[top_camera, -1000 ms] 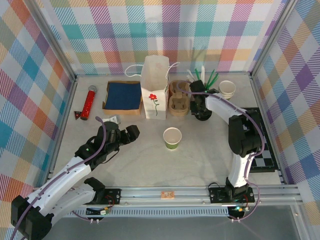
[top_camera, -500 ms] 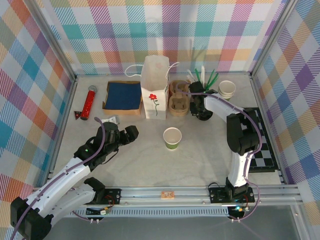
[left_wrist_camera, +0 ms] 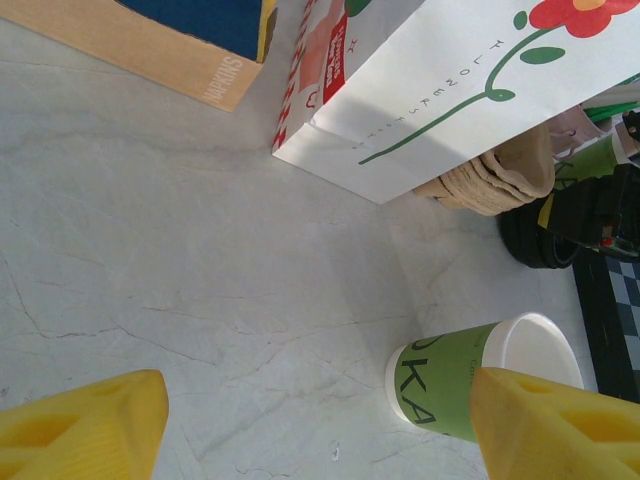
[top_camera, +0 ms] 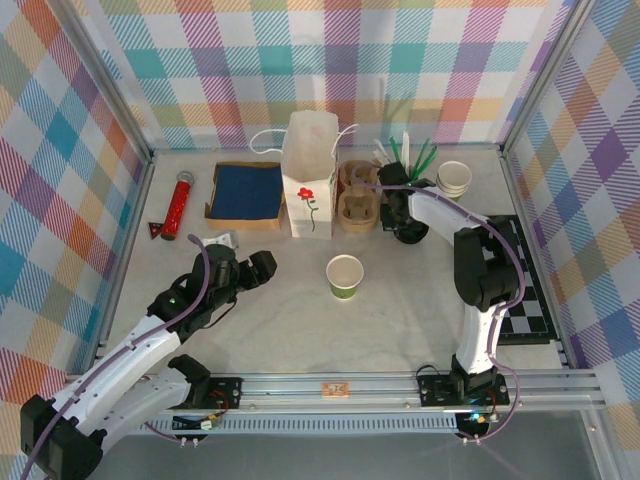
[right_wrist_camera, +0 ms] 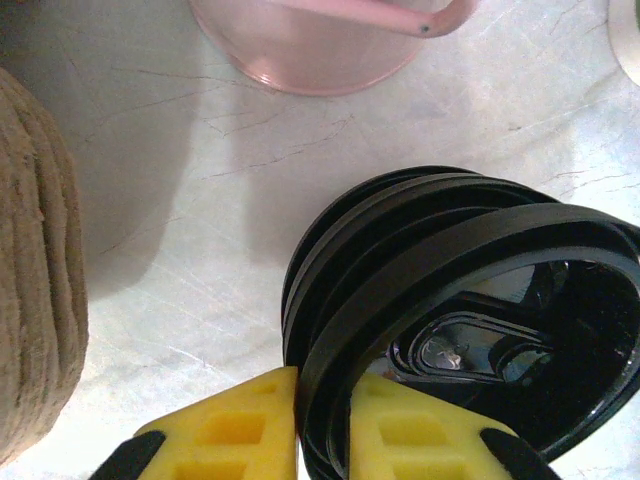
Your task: Pack the takeout coffee
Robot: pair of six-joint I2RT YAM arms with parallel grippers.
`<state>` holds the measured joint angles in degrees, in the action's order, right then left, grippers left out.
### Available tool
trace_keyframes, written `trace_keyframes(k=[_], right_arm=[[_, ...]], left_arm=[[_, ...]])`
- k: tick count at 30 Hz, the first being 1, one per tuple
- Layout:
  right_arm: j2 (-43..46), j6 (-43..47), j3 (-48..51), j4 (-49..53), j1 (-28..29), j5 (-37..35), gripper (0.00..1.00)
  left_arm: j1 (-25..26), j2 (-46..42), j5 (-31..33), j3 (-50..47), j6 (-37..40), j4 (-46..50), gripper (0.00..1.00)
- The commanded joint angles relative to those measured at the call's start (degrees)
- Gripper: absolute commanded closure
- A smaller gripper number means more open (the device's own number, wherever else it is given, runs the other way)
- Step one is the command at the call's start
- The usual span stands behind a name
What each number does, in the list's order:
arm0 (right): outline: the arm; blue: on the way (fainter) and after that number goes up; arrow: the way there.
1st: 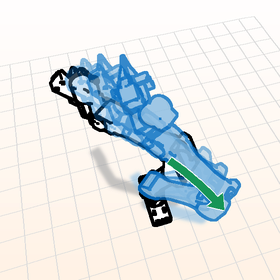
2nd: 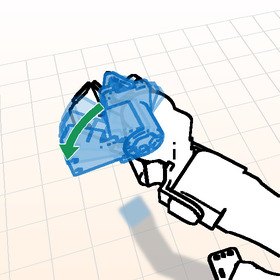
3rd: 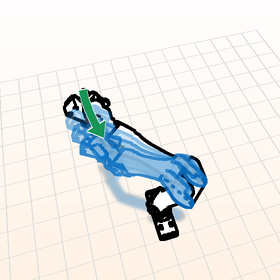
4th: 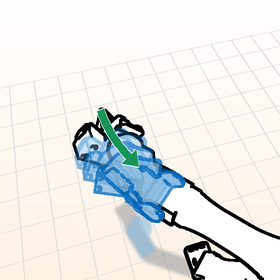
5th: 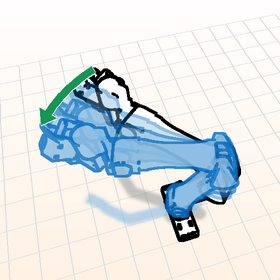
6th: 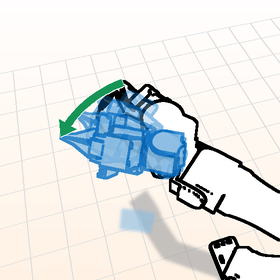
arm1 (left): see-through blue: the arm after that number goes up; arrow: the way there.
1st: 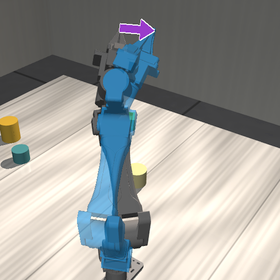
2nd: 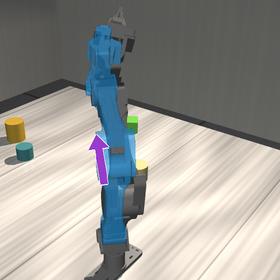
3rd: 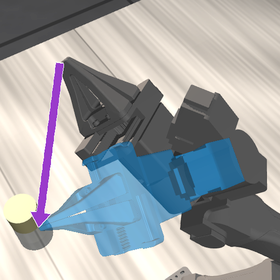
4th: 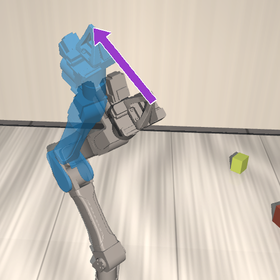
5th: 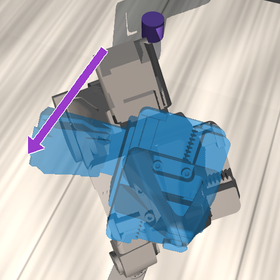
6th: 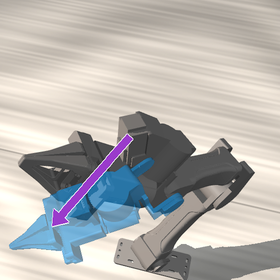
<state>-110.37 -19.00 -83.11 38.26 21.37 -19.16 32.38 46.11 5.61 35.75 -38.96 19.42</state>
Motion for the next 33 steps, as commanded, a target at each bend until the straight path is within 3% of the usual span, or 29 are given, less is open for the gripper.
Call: trace_keyframes(k=[1,10,14,17,22,25,28,33], right_arm=[[3.2,-0.5,-1.0,1.5,0.5,-1.7,0.84],[9.7,-1.0,-0.8,5.0,1.5,-1.8,0.88],[17.1,0.2,0.4,6.3,2.4,3.7,0.89],[22.8,1.8,1.0,7.0,2.4,13.3,0.89],[33.5,2.6,5.6,1.1,2.4,39.6,0.88],[39.3,-0.7,7.9,-5.2,2.4,53.3,0.88],[42.5,-5.0,8.5,-11.6,2.4,64.0,0.88],[44.9,-15.7,9.0,-26.9,2.4,76.0,0.89]], left_arm=[[0.2,-0.8,0.2,-0.5,0.9,0.3,0.21],[0.2,-0.9,-1.5,0.8,1.8,0.4,0.21],[0.2,-1.3,-2.7,2.2,2.4,0.4,0.21],[0.2,-1.3,-3.3,3.1,2.6,0.2,0.21],[0.3,-1.1,-6.7,3.3,1.7,-2.6,0.21],[0.3,-1.2,-12.4,3.4,-0.9,-8.0,0.22],[0.4,-1.6,-18.0,4.8,-4.3,-14.1,0.22],[0.6,-1.7,-21.3,9.1,-6.4,-19.4,0.22]])
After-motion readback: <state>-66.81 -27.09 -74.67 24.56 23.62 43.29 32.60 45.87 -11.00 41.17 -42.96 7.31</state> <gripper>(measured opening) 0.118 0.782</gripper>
